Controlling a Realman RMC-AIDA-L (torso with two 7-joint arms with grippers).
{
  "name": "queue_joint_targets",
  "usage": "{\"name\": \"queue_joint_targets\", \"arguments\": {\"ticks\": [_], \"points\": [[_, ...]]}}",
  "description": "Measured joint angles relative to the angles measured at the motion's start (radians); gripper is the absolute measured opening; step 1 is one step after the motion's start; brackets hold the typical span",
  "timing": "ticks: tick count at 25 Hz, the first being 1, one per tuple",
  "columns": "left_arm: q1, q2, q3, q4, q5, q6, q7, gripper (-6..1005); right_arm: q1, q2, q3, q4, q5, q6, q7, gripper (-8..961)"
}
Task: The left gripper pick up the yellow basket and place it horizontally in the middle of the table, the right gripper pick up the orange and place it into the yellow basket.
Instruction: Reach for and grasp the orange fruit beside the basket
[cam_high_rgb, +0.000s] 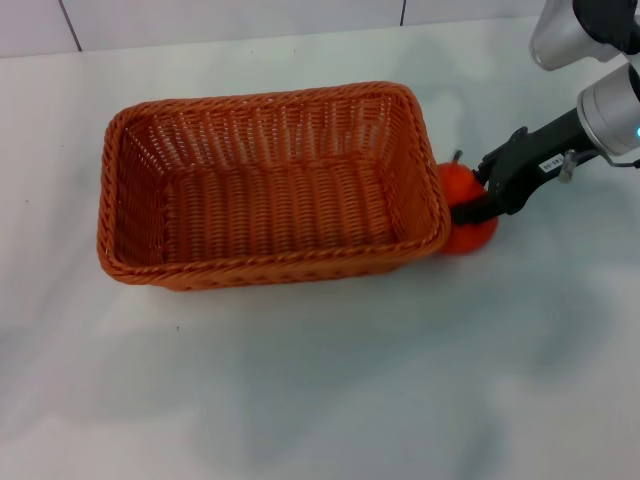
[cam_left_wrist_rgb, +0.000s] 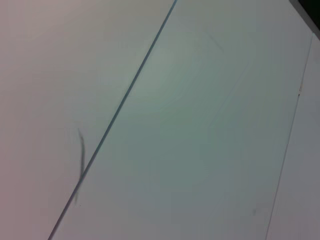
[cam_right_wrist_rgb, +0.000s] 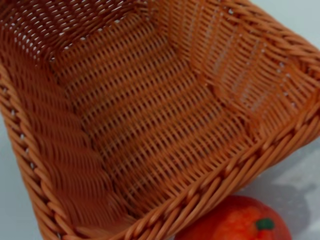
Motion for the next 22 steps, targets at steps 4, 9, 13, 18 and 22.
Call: {"name": "queue_joint_targets", "arguments": {"ticks": [4,9,13,18,22], "points": [[-0.002,0.0,-0.002,0.0,0.0,-0.006,0.0,657,-0.002,-0.006,0.004,-0.002,0.003,0.006,-0.001,548],[-0.006,0.0,-0.002,0.0,-0.01,-0.009,0.0,658,-0.004,-0.011,0.011,-0.003,0.004,0.009,-0.012,426],[-0.009,0.0,-0.002,0.0,-0.025,-0.011,0.0,657,-0.007,-0.023,0.029,-0.004,0.01,0.01,-0.017,373],[-0.01,0.001,-0.003,0.0,-0.038,-0.015,0.0,655,-0.012,-0.048,0.132,-0.004,0.016,-0.014,-0.05,324],[-0.011,0.002,-0.003,0.0,-0.043,-0.017,0.0,654,-0.031,-0.08,0.22,-0.004,0.077,-0.036,-0.08,288]]}}
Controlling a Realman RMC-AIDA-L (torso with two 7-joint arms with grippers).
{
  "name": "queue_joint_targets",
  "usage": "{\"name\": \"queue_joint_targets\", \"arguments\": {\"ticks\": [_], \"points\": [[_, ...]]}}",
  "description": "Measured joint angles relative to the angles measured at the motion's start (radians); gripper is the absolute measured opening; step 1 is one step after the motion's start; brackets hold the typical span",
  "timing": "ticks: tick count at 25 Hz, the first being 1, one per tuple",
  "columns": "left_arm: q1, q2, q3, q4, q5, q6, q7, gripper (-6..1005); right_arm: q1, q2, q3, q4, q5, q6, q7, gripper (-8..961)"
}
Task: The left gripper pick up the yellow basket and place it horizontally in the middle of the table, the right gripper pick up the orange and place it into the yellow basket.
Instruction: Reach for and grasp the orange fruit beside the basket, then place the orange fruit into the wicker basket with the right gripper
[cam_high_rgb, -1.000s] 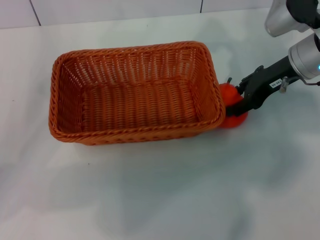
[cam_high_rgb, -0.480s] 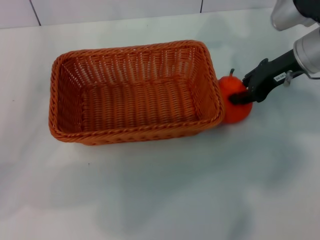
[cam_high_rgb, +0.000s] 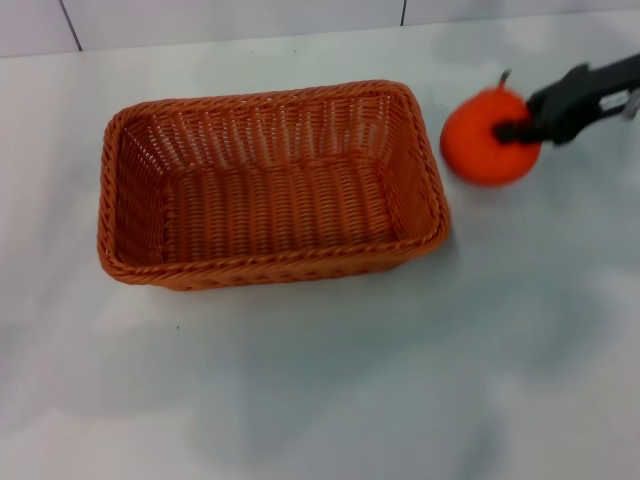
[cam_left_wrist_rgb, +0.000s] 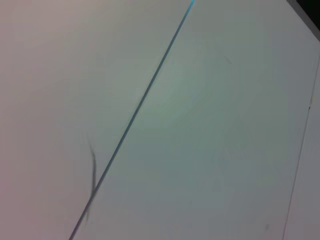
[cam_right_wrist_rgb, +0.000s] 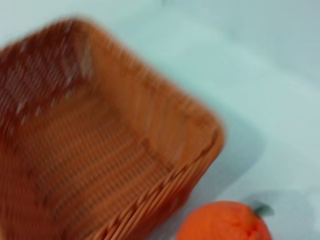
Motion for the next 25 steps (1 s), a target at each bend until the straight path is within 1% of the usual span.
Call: {"name": "queue_joint_targets", "arguments": {"ticks": [2,3,4,5,7,8,10,11,12,13,14,16,18,21,23,25], "points": [[0.0,0.001,0.001,0.001,-0.005,0.0,0.0,654,-0.021,-0.016,0.037,-0.001,0.066,-0.001,-0.016,276],[0.001,0.001,0.001,0.002,-0.006,0.002,0.0,650,-0.033,-0.024,0.059,-0.002,0.126,0.004,-0.026,270],[0.002,0.001,0.002,0.004,-0.007,0.005,0.0,645,-0.045,-0.027,0.073,-0.003,0.18,0.004,-0.033,264],[0.003,0.001,0.003,0.006,-0.007,0.007,0.0,641,-0.058,-0.029,0.087,-0.003,0.248,0.004,-0.043,258],[0.004,0.001,0.003,0.007,-0.007,0.008,0.0,632,-0.075,-0.023,0.089,-0.008,0.375,-0.006,-0.069,246],[0.004,0.001,0.003,0.007,-0.007,0.009,0.0,626,-0.082,-0.014,0.082,-0.01,0.441,-0.015,-0.084,236],[0.005,0.001,0.002,0.007,-0.007,0.009,0.0,613,-0.082,0.013,0.067,-0.014,0.535,-0.026,-0.112,217],[0.004,0.001,0.002,0.007,-0.007,0.009,0.0,606,-0.076,0.032,0.058,-0.014,0.564,-0.027,-0.125,207],[0.005,0.001,0.002,0.007,-0.007,0.009,0.0,600,-0.069,0.045,0.049,-0.015,0.579,-0.028,-0.133,197],[0.005,0.001,0.002,0.007,-0.007,0.009,0.0,593,-0.056,0.066,0.032,-0.015,0.595,-0.036,-0.146,190],[0.005,0.001,0.002,0.007,-0.007,0.009,0.0,593,-0.044,0.082,0.011,-0.015,0.6,-0.042,-0.155,184],[0.006,0.001,0.001,0.006,-0.007,0.008,0.0,594,-0.019,0.108,-0.039,-0.015,0.601,-0.05,-0.163,170],[0.006,0.001,0.001,0.006,-0.006,0.005,0.0,594,0.0,0.127,-0.09,-0.01,0.597,-0.048,-0.164,157],[0.006,0.001,0.002,0.003,-0.006,0.002,0.0,594,0.011,0.136,-0.149,-0.008,0.597,-0.033,-0.166,256],[0.007,0.002,0.002,0.002,-0.006,0.002,0.001,594,0.012,0.136,-0.17,-0.008,0.597,-0.028,-0.166,322],[0.008,0.002,0.002,0.002,-0.006,0.002,0.002,593,0.012,0.135,-0.171,-0.007,0.599,-0.027,-0.166,368]]}}
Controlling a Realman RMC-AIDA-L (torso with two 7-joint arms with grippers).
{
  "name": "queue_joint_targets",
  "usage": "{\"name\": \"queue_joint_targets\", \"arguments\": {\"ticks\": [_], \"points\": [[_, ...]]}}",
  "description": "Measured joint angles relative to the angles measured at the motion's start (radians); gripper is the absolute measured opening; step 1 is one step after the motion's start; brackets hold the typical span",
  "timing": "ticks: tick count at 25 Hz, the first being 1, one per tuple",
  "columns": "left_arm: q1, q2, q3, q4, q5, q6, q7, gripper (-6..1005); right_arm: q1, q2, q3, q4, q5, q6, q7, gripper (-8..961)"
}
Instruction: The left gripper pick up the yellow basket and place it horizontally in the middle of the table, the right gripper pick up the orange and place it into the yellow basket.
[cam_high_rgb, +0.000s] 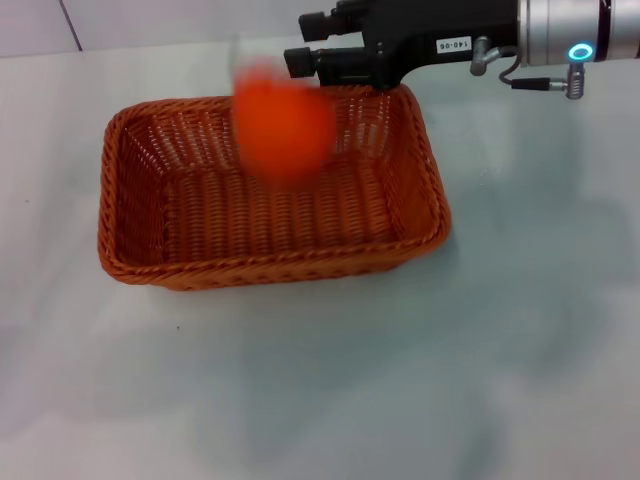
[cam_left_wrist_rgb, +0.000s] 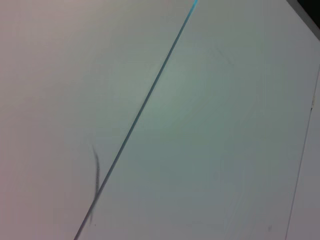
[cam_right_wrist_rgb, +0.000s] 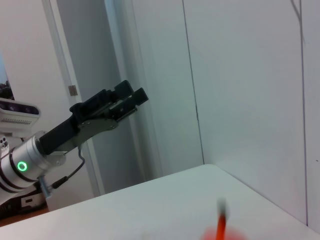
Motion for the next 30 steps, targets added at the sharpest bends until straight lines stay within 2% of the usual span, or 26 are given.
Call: {"name": "queue_joint_targets", "arguments": {"ticks": [5,9,12,14,17,20,26,28,29,30], "points": [[0.001,0.0,-0.001,0.0,0.0,0.0,0.001,593,-0.01,-0.003,0.011,-0.002,0.006,0.0,-0.002,482],[0.001,0.0,-0.001,0.0,0.001,0.001,0.0,593,-0.035,0.003,0.074,0.0,0.045,-0.002,-0.051,574],[0.005,0.0,-0.002,0.0,0.001,0.005,0.002,593,-0.091,0.022,0.136,0.009,0.16,0.02,-0.154,714],[0.007,-0.002,-0.002,0.0,0.0,0.006,0.004,594,-0.14,0.035,0.168,0.045,0.294,0.07,-0.269,807],[0.012,-0.003,-0.002,0.0,-0.008,0.009,0.007,594,-0.192,0.038,0.184,0.14,0.498,0.151,-0.416,959],[0.014,-0.004,-0.013,-0.003,-0.014,0.01,0.037,593,-0.221,0.038,0.22,0.262,0.7,0.197,-0.583,957],[0.01,-0.007,-0.029,-0.07,-0.078,0.014,0.167,594,-0.239,0.039,0.283,0.468,1.034,0.17,-0.923,954],[0.006,-0.008,-0.029,-0.15,-0.159,0.034,0.334,594,-0.243,0.04,0.285,0.495,1.085,0.167,-1.01,954],[0.006,-0.008,-0.029,-0.15,-0.159,0.034,0.334,594,-0.243,0.04,0.285,0.504,1.101,0.167,-1.04,954],[0.001,-0.008,-0.029,-0.218,-0.216,0.07,0.49,594,-0.244,0.04,0.286,0.511,1.113,0.167,-1.062,954]]}}
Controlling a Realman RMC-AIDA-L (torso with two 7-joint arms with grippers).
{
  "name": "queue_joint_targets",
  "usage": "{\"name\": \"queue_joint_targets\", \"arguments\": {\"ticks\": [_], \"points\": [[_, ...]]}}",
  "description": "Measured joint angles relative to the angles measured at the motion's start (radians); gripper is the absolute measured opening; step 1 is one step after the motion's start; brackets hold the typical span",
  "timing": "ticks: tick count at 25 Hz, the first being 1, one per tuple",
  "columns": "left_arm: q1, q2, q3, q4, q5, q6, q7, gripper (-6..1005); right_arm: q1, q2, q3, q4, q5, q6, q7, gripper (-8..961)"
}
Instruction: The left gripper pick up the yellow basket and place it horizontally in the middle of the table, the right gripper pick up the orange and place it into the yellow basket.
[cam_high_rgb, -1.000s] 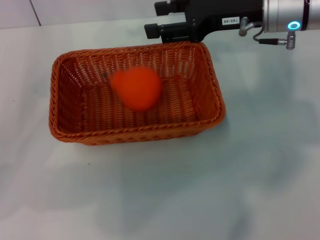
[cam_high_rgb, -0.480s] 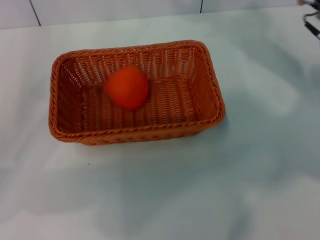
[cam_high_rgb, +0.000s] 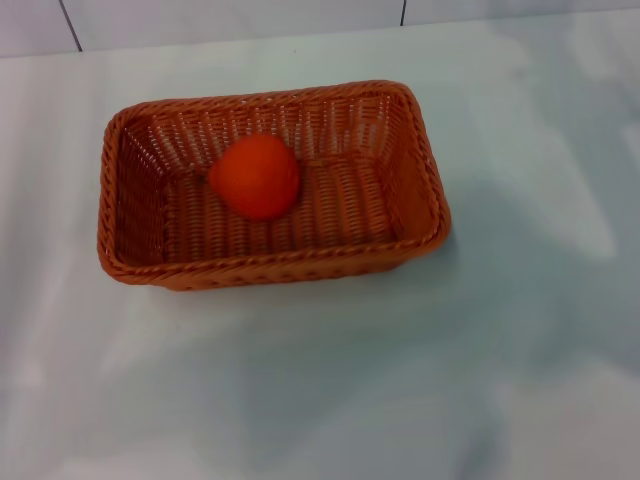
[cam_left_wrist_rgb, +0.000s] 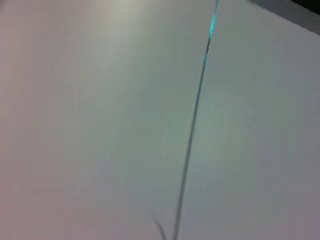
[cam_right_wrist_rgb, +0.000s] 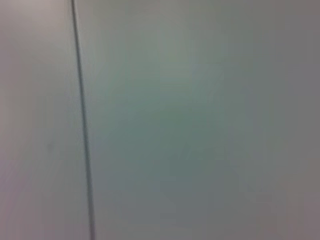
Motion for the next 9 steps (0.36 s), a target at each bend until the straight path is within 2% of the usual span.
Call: {"name": "queue_joint_targets", "arguments": {"ticks": [5,9], "points": [[-0.007,-0.001,0.0,-0.071,-0.039,0.046,0.201,594,0.0,0.0,0.01,0.019,0.047,0.007,-0.036,955],[-0.009,-0.003,0.0,-0.083,-0.041,0.04,0.226,594,0.002,0.001,0.022,0.029,0.055,0.008,-0.038,955]]}}
